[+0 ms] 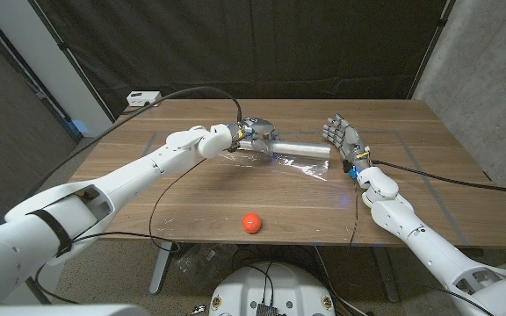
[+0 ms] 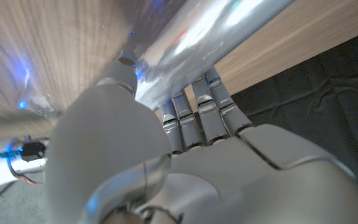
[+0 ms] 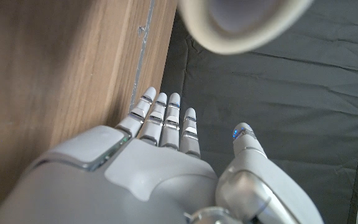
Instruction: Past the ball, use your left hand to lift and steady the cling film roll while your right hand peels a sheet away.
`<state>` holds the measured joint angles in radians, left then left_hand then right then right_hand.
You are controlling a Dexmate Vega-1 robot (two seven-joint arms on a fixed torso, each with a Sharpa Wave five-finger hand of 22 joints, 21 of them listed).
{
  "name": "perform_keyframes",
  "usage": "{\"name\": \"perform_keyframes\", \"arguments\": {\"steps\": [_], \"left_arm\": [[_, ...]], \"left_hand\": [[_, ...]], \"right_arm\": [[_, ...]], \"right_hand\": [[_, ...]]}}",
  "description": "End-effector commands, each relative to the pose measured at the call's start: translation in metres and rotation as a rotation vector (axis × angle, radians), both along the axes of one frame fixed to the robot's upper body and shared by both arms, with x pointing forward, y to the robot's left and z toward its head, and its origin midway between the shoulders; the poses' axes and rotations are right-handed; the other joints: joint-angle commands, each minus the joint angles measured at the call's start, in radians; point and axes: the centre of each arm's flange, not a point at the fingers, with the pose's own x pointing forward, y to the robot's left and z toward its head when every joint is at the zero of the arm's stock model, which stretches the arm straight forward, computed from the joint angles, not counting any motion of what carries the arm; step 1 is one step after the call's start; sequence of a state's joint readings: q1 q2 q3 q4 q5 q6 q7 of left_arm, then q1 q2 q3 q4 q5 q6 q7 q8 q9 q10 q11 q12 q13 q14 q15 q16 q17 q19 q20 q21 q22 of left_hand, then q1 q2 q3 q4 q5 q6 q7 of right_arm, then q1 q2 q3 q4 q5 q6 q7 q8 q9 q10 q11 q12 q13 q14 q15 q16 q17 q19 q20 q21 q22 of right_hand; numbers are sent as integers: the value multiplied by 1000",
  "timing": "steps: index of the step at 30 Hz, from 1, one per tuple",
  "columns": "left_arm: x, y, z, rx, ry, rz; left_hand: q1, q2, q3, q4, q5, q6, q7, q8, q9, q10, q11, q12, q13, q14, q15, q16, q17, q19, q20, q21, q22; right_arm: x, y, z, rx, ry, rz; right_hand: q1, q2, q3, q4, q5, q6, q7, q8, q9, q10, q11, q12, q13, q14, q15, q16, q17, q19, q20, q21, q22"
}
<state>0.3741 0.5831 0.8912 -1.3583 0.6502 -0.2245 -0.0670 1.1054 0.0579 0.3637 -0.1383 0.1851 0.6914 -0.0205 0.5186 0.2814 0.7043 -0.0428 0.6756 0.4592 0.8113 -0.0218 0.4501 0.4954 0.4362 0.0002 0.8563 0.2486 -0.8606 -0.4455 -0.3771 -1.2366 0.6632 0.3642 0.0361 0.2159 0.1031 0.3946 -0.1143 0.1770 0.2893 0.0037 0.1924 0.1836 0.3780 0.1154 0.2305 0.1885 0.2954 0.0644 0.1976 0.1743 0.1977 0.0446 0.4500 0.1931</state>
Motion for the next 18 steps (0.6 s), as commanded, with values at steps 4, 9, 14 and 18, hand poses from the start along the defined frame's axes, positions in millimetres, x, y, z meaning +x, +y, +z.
{"name": "perform_keyframes", "arguments": {"steps": [4, 9, 14, 18], "left_arm": [[-4, 20, 14, -427, 116, -82], [-1, 27, 16, -672, 207, -158], [2, 33, 14, -845, 310, -240], [4, 40, 13, -983, 385, -302]], "left_hand": [[97, 93, 33, 11, 3, 200, 40, 37, 18, 127, -115, 111, 60, 99, -179, -24, -11, 17, 1, 25, 1], [96, 93, 38, 14, 2, 195, 48, 40, 27, 136, -102, 118, 66, 103, -173, -39, -19, 18, 7, 36, -3], [98, 94, 44, 14, 2, 194, 52, 44, 34, 137, -98, 123, 72, 118, -171, -47, -25, 16, 7, 44, -6], [99, 95, 48, 14, 2, 189, 54, 44, 40, 134, -94, 125, 77, 118, -168, -56, -28, 10, 8, 48, -9]], "right_arm": [[-4, 1, 4, -8, -12, 1], [-4, 2, 6, -13, -14, 3], [-5, 2, 10, -21, -19, 2], [-7, 2, 12, -24, -20, -4]], "right_hand": [[-10, 0, 7, -1, 4, 10, 1, 1, 2, 7, 1, 1, 2, 11, -1, -6, 6, 8, -2, -3, 1], [-11, 0, 7, -1, 4, 10, 1, 1, 2, 7, 2, 1, 2, 10, -2, -6, 6, 9, -2, -3, 1], [-12, 0, 7, 0, 4, 9, 1, 0, 2, 6, 1, 0, 2, 11, -2, -6, 6, 9, -2, -4, 2], [-13, -1, 7, 0, 4, 9, 0, 0, 2, 7, 2, 0, 2, 12, -1, -6, 6, 9, -2, -4, 2]]}}
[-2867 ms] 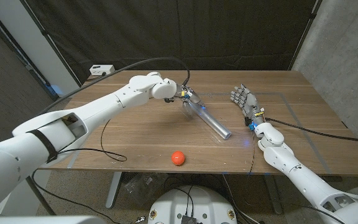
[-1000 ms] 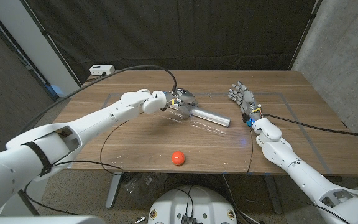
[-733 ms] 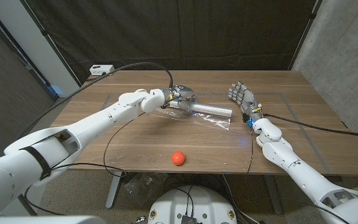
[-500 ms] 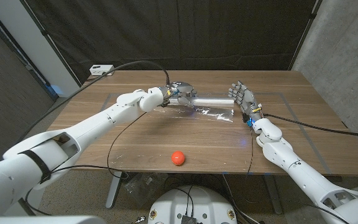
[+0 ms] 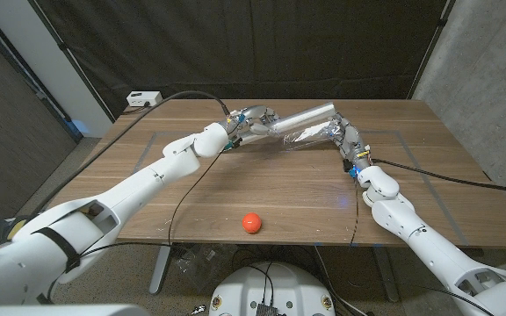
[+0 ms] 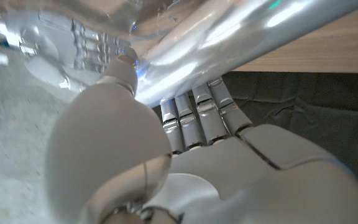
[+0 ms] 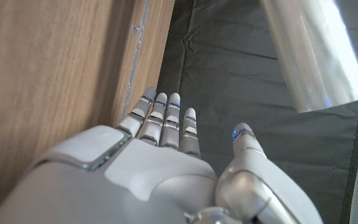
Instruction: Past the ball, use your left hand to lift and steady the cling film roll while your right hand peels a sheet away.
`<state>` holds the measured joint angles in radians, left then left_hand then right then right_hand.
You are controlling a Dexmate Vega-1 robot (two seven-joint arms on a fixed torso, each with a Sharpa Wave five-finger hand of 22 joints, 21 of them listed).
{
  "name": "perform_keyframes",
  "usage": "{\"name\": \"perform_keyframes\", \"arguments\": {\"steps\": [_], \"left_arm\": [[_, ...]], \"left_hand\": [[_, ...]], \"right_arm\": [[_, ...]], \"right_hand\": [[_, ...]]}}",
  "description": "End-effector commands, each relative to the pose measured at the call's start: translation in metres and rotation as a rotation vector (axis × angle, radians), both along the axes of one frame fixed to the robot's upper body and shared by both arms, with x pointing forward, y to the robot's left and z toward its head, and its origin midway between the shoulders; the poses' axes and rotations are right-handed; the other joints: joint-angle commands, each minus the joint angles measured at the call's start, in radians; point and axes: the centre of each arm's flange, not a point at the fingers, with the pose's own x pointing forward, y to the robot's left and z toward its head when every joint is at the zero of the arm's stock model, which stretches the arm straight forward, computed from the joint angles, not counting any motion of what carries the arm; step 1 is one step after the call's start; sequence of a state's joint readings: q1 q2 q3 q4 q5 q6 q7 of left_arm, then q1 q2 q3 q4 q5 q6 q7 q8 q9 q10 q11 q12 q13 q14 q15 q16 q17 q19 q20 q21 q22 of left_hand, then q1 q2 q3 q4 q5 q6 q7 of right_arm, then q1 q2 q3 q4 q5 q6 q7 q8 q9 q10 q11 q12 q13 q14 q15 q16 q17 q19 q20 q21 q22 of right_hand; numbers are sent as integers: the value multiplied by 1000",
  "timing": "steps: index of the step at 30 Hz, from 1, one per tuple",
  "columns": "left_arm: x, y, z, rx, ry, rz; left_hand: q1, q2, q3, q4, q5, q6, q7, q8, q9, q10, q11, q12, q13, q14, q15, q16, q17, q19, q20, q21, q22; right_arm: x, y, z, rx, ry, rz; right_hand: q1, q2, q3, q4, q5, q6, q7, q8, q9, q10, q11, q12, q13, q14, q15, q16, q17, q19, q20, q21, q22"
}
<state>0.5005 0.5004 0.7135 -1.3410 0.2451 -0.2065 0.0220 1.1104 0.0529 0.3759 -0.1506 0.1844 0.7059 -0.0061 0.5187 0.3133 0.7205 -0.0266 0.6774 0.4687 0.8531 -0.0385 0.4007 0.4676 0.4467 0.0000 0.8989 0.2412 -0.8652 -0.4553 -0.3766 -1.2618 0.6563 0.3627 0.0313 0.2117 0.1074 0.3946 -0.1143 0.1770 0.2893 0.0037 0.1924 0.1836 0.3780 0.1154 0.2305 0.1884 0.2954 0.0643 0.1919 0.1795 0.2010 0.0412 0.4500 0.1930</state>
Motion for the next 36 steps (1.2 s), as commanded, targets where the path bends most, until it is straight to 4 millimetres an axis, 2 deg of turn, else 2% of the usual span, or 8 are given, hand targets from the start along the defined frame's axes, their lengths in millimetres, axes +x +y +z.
{"name": "perform_keyframes", "arguments": {"steps": [1, 9, 22, 31, 36], "left_arm": [[5, 21, -1, -451, 188, -191], [6, 24, -2, -695, 286, -333], [22, 18, -21, -1033, 463, -601], [34, 5, -37, -1130, 586, -763], [38, -2, -42, -1171, 641, -824]], "left_hand": [[95, 100, 37, 27, 2, 173, 39, 45, 10, 115, -111, 123, 69, 77, -150, -10, -1, 0, 8, 8, -3], [95, 101, 45, 30, 2, 164, 35, 48, 22, 101, -112, 125, 80, 75, -151, -29, -4, -7, 7, 18, -10], [88, 98, 53, 37, 1, 153, 29, 53, 39, 92, -125, 129, 92, 67, -159, -55, -5, -16, 9, 28, -25], [83, 95, 58, 41, 2, 148, 19, 57, 50, 89, -131, 128, 95, 73, -166, -67, -5, -8, -2, 35, -37], [82, 94, 63, 41, 3, 142, 29, 56, 53, 86, -125, 128, 97, 74, -164, -74, -5, -1, -5, 36, -44]], "right_arm": [[-3, 1, 7, -14, -6, -5], [-3, 2, 11, -21, -11, -4], [-6, 4, 12, -26, -14, -8], [-8, 4, 13, -31, -16, -8], [-10, 4, 14, -34, -15, -12]], "right_hand": [[-9, -5, 7, 0, 4, 9, 0, 0, 2, 7, 1, -1, 2, 12, -1, -1, 1, 5, 2, -5, 2], [-10, -6, 7, 0, 4, 9, 1, 0, 2, 8, 2, -1, 2, 12, -1, -1, 1, 6, 2, -6, 2], [-11, -6, 8, 0, 4, 9, 1, 0, 2, 8, 1, -2, 2, 12, -1, -2, 1, 7, 2, -7, 2], [-12, -7, 8, 0, 4, 9, 0, 0, 2, 8, 1, -2, 2, 11, -1, -2, 1, 7, 1, -8, 2], [-13, -8, 8, 0, 4, 9, 0, 0, 2, 8, 3, -3, 2, 11, -1, -3, 1, 7, 2, -9, 2]]}}
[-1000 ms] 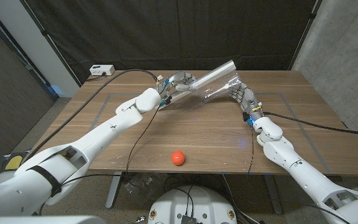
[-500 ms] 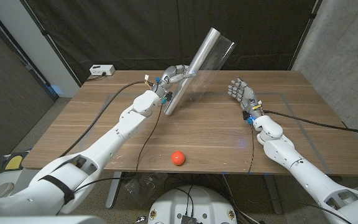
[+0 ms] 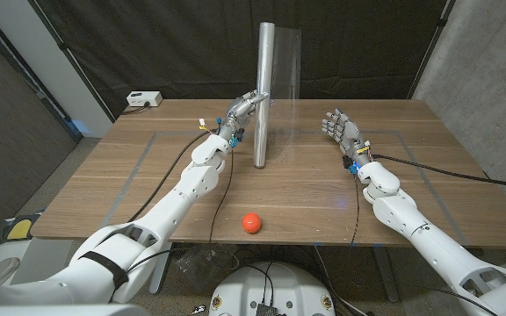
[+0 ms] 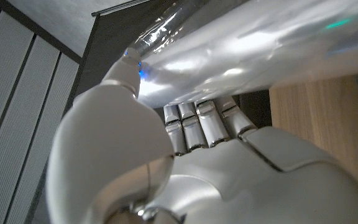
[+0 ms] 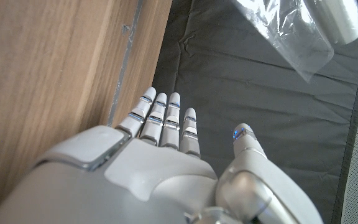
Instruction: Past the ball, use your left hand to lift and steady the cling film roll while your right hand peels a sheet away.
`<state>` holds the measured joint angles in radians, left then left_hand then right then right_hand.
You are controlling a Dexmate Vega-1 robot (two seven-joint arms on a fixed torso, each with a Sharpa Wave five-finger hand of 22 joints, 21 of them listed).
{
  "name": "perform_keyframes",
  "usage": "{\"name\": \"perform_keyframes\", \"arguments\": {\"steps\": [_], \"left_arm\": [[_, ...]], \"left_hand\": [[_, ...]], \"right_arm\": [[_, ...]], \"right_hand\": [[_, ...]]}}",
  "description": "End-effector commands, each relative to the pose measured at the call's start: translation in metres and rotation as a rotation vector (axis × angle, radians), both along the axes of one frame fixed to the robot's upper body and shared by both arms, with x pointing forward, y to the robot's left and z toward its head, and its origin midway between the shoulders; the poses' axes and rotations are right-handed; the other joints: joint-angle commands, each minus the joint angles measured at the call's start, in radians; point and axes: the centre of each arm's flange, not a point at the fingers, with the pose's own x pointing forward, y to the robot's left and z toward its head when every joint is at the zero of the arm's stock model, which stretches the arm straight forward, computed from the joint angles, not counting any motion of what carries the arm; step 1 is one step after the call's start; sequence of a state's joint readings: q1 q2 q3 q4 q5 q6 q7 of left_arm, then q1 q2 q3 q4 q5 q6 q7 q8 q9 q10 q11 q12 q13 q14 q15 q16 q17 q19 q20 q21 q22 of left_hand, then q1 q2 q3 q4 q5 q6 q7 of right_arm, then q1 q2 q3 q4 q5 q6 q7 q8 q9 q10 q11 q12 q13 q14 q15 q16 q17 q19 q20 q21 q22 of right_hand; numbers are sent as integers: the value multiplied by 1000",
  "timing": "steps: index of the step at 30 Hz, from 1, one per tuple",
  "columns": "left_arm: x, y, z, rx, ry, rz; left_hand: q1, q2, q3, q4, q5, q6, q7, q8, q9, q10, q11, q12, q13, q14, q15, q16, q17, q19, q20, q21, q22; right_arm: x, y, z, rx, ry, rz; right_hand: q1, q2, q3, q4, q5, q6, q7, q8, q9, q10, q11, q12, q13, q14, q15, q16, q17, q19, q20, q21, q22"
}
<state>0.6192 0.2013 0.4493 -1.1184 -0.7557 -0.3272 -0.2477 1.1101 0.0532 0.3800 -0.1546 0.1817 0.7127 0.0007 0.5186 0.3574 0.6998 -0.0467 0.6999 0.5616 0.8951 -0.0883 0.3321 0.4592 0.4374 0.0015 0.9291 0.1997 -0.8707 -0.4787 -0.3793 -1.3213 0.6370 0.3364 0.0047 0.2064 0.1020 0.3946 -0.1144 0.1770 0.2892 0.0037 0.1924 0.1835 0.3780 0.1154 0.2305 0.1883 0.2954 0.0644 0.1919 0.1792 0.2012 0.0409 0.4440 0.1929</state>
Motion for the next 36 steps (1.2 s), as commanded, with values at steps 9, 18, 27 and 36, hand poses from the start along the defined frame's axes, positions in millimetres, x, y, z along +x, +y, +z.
{"name": "perform_keyframes", "arguments": {"steps": [9, 18, 27, 36], "left_arm": [[18, -29, -31, -261, 141, -342], [29, -38, -30, -189, 78, -523], [36, -48, -25, -158, 150, -560], [40, -60, -29, -181, 231, -579]], "left_hand": [[77, 90, 67, 48, 5, 118, 29, 56, 22, 93, -98, 104, 13, 33, -115, -21, -2, 24, -2, 7, -14], [69, 90, 72, 54, 5, 105, 13, 59, 35, 90, -102, 106, 20, 44, -122, -33, -11, 40, -22, 13, -18], [59, 88, 79, 59, 5, 100, 7, 64, 46, 83, -108, 104, 27, 46, -128, -48, -17, 50, -34, 11, -23], [54, 89, 85, 61, 7, 95, 3, 69, 57, 77, -113, 105, 36, 49, -129, -56, -18, 52, -43, 7, -25]], "right_arm": [[-6, -1, 1, -6, -3, -6], [-8, 0, 1, -9, -7, -6], [-10, 0, 0, -9, -9, -4], [-14, 0, 0, -13, -10, -5]], "right_hand": [[-9, -3, 8, 0, 4, 9, 0, 0, 2, 9, 2, -3, 2, 11, -1, -3, 1, 7, 3, -4, 2], [-10, -4, 8, 0, 4, 9, 0, 0, 2, 9, 3, -3, 2, 12, -1, -3, 1, 7, 2, -5, 2], [-11, -4, 8, 0, 4, 9, -1, 0, 2, 9, 2, -4, 2, 12, -1, -3, 1, 8, 3, -6, 2], [-12, -5, 8, 0, 4, 9, 0, 0, 2, 11, 2, -4, 2, 13, -2, -3, 1, 8, 3, -7, 2]]}}
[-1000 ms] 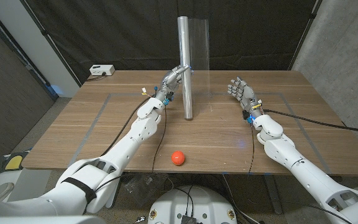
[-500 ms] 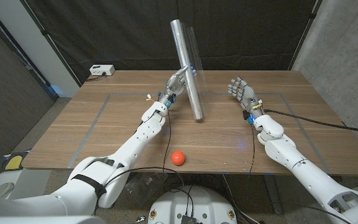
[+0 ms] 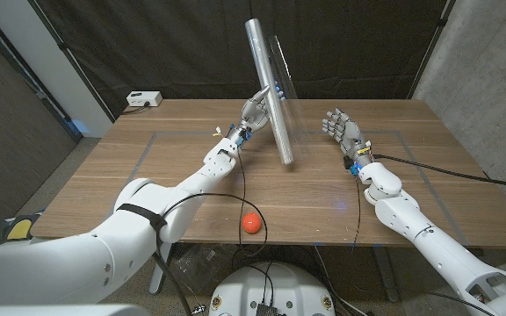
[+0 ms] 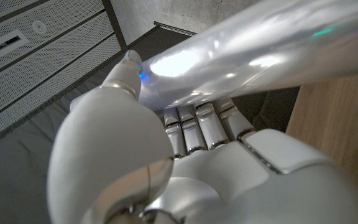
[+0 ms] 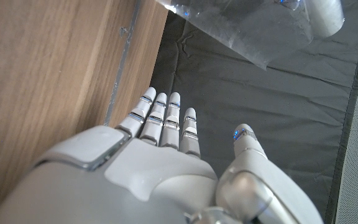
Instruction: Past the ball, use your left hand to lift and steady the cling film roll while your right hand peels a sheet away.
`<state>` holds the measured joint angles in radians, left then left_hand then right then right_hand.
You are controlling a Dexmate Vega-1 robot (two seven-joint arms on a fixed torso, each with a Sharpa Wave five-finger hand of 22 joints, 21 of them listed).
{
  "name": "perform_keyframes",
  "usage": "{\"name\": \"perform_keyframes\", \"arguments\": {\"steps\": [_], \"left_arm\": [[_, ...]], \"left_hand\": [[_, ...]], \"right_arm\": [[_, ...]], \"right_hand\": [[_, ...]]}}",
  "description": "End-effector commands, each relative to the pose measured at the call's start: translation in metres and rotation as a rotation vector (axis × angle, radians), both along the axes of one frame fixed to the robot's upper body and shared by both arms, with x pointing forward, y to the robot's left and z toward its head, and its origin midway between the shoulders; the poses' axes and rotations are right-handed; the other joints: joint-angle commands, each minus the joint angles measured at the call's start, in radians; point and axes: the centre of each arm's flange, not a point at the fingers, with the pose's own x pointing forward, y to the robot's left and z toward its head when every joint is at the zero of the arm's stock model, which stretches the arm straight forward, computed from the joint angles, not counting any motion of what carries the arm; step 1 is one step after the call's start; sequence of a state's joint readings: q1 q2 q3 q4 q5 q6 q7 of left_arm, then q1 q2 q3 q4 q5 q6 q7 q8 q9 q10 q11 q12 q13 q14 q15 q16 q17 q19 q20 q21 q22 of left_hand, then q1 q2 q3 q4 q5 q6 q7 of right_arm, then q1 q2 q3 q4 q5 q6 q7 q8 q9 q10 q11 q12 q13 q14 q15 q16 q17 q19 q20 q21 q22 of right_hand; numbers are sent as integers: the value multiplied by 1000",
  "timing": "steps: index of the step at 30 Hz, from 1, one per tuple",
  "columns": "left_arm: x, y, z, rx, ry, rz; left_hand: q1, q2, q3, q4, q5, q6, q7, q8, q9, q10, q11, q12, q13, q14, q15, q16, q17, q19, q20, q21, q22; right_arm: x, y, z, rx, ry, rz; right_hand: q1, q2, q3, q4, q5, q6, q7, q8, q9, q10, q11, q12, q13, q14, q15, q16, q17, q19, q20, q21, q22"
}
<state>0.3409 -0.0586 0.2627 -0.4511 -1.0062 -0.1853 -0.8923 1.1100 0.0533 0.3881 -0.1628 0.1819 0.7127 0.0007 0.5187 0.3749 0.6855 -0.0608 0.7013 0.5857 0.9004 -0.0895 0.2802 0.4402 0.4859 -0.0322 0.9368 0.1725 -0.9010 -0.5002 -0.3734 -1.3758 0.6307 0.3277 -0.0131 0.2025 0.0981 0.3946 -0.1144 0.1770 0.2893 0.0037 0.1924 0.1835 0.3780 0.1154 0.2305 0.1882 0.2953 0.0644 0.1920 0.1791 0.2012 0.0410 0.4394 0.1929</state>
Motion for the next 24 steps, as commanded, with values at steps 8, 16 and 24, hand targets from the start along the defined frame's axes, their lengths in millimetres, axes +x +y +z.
{"name": "perform_keyframes", "arguments": {"steps": [8, 16, 24], "left_arm": [[2, -20, -19, -66, 123, -98], [-14, -24, -8, -172, 24, -210], [-26, -35, 8, -194, -48, -305]], "left_hand": [[51, 91, 83, 71, 9, 90, -2, 77, 52, 90, -98, 108, 22, 52, -131, -8, 4, 4, -17, -8, 1], [51, 94, 93, 70, 8, 76, 2, 82, 66, 88, -94, 113, 37, 60, -129, -12, 10, 14, -4, -11, 1], [46, 102, 107, 74, 5, 27, 18, 82, 89, 69, -79, 120, 63, 64, -124, -23, 11, 20, 13, -22, -2]], "right_arm": [[-8, -1, 2, -12, -3, -8], [-10, 0, 4, -17, -2, -9], [-9, 3, 5, -19, 0, -7]], "right_hand": [[-9, -1, 9, 0, 4, 9, 0, -1, 2, 11, 2, -4, 2, 13, -1, -3, 1, 9, 2, -4, 2], [-10, -1, 9, 0, 4, 9, -1, -1, 2, 10, 1, -5, 2, 14, -1, -3, 1, 9, 2, -4, 2], [-10, -1, 10, 0, 4, 8, -1, -1, 2, 11, 1, -5, 2, 14, 0, -3, 1, 10, 2, -5, 2]]}}
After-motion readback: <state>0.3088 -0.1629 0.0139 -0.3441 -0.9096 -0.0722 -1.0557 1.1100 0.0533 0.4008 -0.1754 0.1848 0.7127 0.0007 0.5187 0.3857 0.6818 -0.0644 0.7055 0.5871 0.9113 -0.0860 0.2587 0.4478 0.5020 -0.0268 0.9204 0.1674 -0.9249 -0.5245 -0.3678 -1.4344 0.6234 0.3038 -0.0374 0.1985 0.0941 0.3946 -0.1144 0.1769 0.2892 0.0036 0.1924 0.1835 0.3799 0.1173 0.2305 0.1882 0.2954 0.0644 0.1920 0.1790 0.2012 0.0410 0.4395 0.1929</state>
